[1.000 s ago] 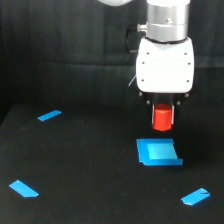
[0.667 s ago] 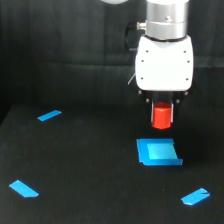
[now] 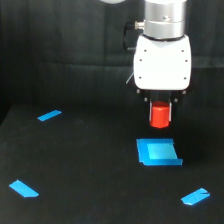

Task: Pick up the red object from the table

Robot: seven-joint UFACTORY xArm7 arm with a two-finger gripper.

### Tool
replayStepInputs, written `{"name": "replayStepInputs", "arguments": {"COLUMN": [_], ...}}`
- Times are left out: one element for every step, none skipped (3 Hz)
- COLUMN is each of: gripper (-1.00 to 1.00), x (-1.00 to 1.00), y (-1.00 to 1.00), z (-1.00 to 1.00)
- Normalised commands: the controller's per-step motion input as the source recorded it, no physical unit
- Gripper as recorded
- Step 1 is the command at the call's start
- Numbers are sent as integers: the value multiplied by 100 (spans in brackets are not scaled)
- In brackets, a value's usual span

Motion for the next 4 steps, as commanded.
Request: {"name": "replayStepInputs", "arguments": {"gripper": [-94, -100, -96, -89], "x": [-5, -6, 1, -13], "y": [12, 10, 13, 9], "z": [-4, -12, -4, 3]}}
